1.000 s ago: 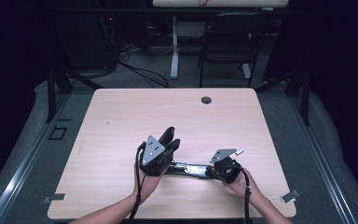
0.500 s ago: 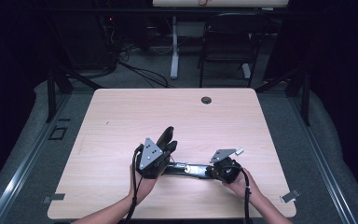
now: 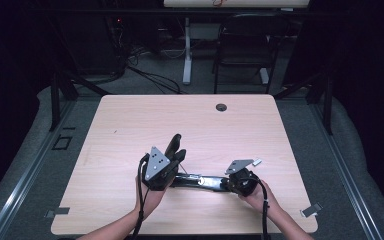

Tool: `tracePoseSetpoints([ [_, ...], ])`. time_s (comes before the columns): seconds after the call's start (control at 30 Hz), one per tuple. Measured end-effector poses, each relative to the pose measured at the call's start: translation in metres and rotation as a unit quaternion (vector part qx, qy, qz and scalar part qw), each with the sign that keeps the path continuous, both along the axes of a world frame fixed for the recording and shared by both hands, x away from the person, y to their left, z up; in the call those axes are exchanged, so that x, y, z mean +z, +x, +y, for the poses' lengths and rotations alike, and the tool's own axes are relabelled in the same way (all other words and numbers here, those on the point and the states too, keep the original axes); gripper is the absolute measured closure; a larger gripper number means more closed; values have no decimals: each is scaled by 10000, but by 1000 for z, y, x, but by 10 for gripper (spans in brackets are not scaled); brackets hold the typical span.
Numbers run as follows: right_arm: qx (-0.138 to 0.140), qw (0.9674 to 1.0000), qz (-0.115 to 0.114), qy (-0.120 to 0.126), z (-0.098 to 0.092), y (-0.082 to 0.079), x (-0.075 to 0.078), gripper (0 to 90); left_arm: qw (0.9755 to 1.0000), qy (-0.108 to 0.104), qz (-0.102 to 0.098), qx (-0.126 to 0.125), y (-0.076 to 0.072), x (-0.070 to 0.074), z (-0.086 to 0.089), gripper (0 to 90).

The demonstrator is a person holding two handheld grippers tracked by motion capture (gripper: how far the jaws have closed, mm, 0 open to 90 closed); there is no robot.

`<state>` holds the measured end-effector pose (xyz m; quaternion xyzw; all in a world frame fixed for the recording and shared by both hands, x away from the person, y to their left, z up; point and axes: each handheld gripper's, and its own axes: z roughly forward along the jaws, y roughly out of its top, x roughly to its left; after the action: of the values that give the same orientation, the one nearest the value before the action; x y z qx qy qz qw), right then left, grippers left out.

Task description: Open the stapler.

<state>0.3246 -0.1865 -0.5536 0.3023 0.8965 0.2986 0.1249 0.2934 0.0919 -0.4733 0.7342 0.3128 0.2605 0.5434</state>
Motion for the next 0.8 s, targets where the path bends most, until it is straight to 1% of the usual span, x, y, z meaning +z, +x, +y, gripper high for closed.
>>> tracePoseSetpoints([
  [0.17,-14,10000,4,-15,0,0,0,900,10000,21,-20,-9,-2,1,3,900],
  [0.23,-19,10000,6,-15,0,0,0,900,10000,-37,10,-21,-2,1,4,900],
  [0.4,-20,10000,8,-6,0,0,0,900,10000,-19,9,-10,-2,2,6,900],
  [0.5,-22,10000,7,-9,0,0,0,900,10000,-41,-4,54,-3,2,6,900],
  [0.73,-18,10000,5,-9,0,0,0,900,10000,-26,-24,89,-3,2,10,900],
  [0.8,-11,10000,8,-13,0,0,0,900,9998,-49,-39,167,-3,3,13,900],
])
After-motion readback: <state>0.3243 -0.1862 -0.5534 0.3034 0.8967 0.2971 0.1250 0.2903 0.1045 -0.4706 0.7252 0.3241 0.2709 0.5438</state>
